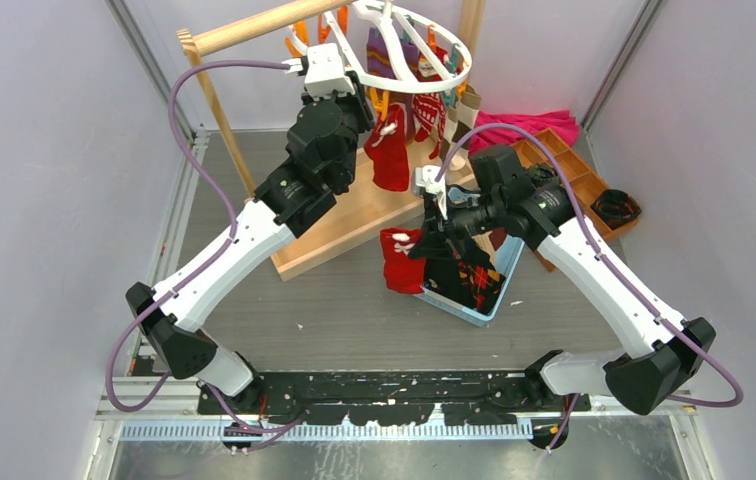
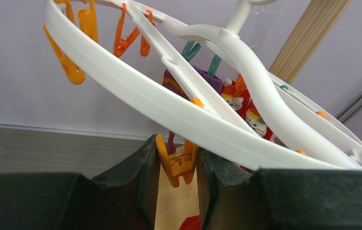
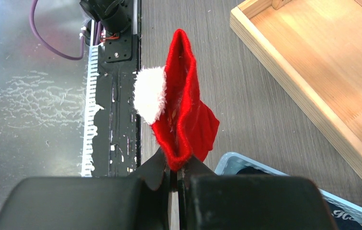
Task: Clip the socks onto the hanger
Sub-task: Open the clamp at the hanger.
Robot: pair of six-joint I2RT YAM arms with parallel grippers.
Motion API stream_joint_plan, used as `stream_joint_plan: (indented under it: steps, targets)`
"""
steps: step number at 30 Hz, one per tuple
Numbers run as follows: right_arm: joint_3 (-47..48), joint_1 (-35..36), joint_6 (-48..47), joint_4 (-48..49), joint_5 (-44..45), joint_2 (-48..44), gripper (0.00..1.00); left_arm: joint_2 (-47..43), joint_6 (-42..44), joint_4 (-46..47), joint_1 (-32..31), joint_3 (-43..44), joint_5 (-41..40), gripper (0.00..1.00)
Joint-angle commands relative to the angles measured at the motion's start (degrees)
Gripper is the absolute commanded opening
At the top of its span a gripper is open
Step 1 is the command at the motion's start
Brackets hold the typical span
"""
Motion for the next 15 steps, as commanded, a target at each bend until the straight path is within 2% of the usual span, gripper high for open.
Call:
stream_joint_plan:
  steps: [1, 7, 10, 15]
  targets:
    - [0.56, -0.33, 0.37, 1.82, -0.22, -1.64, 0.01, -1.25, -1.15, 1.18, 0.32, 3.01, 0.75, 0.12]
    - [1.92, 0.2, 4.87, 4.43, 4.42, -0.79, 0.01, -1.55, -2.73, -1.2, 0.31, 3.34, 1.31, 0.04]
    - [5.78, 1.86, 7.97, 4.98, 10.43, 1.16, 0.01, -1.89, -3.97, -2.51, 0.31, 3.61, 1.39, 0.0]
    - [14.8, 3.41, 12.11, 3.93, 16.33, 5.85, 0.01, -2.39, -6.27, -4.48, 0.27, 3.91, 1.78, 0.0]
